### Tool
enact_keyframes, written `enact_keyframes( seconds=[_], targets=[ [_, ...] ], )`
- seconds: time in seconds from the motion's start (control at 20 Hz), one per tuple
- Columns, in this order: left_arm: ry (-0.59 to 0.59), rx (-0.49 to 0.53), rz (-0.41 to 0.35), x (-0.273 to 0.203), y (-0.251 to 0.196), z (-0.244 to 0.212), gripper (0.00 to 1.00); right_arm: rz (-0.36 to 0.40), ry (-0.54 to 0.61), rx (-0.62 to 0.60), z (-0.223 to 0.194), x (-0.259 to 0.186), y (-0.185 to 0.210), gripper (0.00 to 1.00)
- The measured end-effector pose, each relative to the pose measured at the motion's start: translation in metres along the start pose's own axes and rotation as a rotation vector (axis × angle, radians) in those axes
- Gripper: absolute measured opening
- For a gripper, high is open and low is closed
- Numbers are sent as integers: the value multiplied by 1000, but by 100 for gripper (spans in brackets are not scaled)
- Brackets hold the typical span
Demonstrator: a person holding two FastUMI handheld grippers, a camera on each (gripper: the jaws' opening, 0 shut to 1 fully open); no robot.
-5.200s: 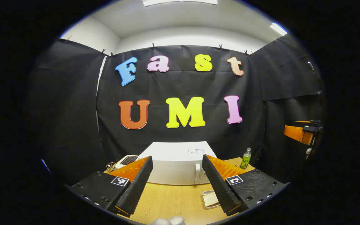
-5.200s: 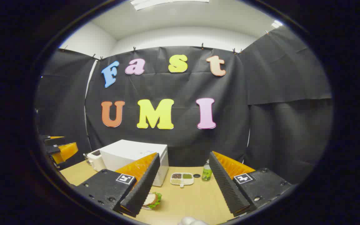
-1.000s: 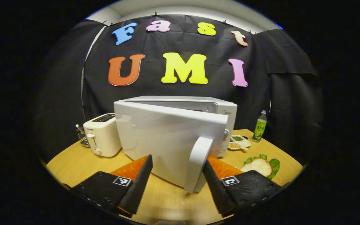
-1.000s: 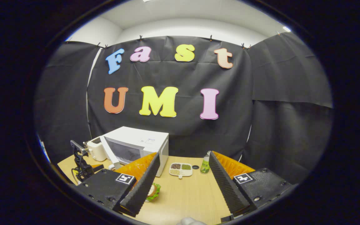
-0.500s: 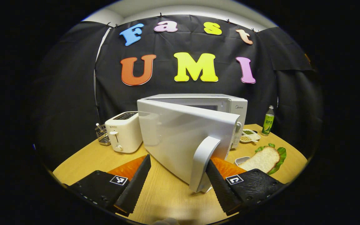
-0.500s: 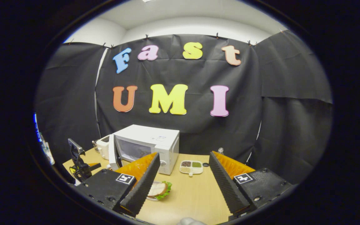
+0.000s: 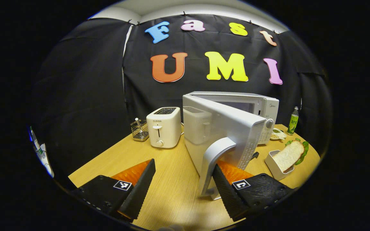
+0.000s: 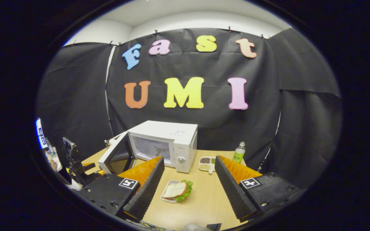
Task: Open the microwave oven with the left hand, put the food in, and close the microwave oven.
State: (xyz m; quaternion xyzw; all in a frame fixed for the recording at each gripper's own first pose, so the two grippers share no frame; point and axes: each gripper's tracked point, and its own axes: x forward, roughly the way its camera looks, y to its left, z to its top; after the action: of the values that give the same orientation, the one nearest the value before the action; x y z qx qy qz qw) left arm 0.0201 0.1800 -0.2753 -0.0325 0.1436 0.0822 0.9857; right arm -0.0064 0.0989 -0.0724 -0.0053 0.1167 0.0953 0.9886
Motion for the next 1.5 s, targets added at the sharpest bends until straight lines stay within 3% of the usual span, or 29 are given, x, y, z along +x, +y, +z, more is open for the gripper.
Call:
enact_keyframes(
  seconds=[0.05, 0.1, 0.15, 0.4, 0.65, 0.85, 1.0, 1.05, 1.1, 1.15, 1.2, 1.25, 1.45, 1.5],
  targets=[
    [7, -16, -4, 0, 6, -1, 98, 9, 3, -1, -1, 2, 6, 92],
    [10, -26, -9, 0, 12, -2, 90, 17, 1, -2, 0, 3, 12, 100],
    [12, -30, -17, -1, 16, -2, 98, 22, 0, -4, 1, 5, 16, 100],
    [-2, -12, -76, -11, 30, -1, 98, 52, 2, -20, 3, 11, 38, 100],
    [11, 17, 30, -19, 91, -8, 98, 66, 13, -34, -1, 19, 50, 100],
    [5, 27, 53, -29, 103, -9, 95, 71, 17, -38, -1, 25, 50, 100],
    [11, 22, 58, -36, 105, -11, 96, 74, 29, -34, -6, 31, 44, 100],
    [6, 28, 57, -39, 103, -10, 95, 74, 40, -30, -11, 33, 39, 92],
    [3, 29, 54, -44, 102, -9, 100, 69, 54, -26, -16, 37, 33, 92],
    [2, 27, 53, -47, 98, -8, 95, 61, 70, -21, -22, 41, 26, 92],
    [-2, 21, 44, -49, 94, -7, 95, 53, 86, -13, -29, 44, 18, 100],
    [-5, 22, 39, -52, 88, -6, 96, 48, 104, -4, -36, 47, 12, 92],
    [-18, 32, 16, -58, 63, 4, 96, 50, 208, 30, -79, 69, -10, 92],
    [-26, 36, 12, -59, 58, 9, 96, 55, 250, 37, -94, 75, -13, 100]
  ],
)
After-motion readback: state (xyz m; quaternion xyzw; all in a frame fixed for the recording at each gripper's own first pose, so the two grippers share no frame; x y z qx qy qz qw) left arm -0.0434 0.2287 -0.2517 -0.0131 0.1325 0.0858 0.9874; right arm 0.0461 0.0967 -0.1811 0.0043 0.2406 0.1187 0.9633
